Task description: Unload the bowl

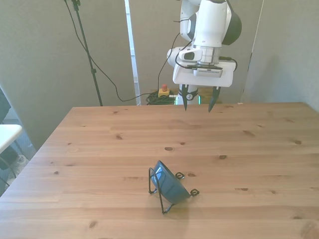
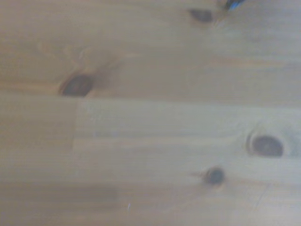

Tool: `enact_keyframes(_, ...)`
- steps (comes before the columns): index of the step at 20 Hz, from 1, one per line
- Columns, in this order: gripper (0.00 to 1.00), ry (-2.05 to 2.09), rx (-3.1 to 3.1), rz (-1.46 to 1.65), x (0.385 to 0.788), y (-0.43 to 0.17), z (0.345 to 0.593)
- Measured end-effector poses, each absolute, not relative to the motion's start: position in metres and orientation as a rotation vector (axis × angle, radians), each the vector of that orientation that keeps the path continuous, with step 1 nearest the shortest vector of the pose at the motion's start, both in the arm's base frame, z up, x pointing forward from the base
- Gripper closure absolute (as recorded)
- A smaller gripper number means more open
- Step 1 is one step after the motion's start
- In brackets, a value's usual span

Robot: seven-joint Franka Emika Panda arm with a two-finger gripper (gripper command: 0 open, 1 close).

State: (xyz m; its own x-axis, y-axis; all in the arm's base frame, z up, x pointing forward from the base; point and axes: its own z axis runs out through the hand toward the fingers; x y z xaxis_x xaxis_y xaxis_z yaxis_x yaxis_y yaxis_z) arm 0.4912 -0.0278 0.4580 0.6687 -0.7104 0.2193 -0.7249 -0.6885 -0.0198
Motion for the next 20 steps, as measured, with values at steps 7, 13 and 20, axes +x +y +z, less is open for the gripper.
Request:
enact_keyframes(7,0.0,-1.166,2.717,0.439,0.608,-0.051,0.456)
enact_keyframes(13,0.0,-1.118,2.659,0.515,0.68,-0.049,0.455)
enact_keyframes(20,0.0,-1.106,2.56,0.571,0.727,-0.055,0.454)
